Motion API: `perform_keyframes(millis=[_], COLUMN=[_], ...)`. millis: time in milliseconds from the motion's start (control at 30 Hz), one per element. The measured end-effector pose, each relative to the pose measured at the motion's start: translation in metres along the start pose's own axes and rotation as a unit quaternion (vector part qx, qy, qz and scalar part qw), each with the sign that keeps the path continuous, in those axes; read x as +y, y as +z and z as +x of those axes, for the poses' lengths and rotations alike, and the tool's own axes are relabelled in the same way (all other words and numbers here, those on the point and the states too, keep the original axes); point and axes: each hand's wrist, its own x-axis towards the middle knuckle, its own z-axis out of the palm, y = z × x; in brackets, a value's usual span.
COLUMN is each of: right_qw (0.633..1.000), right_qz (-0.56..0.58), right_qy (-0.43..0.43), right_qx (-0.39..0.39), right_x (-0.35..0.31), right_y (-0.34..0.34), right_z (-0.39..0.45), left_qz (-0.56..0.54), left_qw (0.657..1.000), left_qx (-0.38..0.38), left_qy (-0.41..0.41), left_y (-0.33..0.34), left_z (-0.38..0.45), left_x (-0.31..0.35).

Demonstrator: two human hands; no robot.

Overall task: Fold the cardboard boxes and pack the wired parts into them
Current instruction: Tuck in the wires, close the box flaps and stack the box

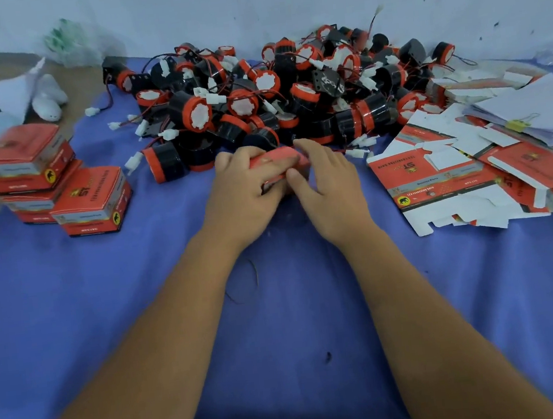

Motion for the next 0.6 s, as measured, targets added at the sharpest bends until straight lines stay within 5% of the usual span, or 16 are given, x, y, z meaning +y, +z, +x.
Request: perform_keyframes(millis=[267, 433, 600], right_qw=[0.993, 0.982, 0.986], right_qz=[-0.059, -0.092, -0.086], right_qy=[-0.095, -0.146, -0.108], right_qx=[-0.024, -0.071, -0.094], right_x=[-0.023, -0.037, -0.032], right_y=[0.015, 0.030, 0.027], right_z=[0.000, 0.001, 0.001], left_qz=[0.134, 0.192, 0.255], left_qw=[0.945, 0.907, 0.900], left_qx=[0.270, 0.225, 0.206], left_qy=[-0.127, -0.299, -0.289], left_y=[-0.093, -0.115, -0.108], left_z=[-0.005, -0.029, -0.031], left_x=[-0.034, -0.067, -0.060])
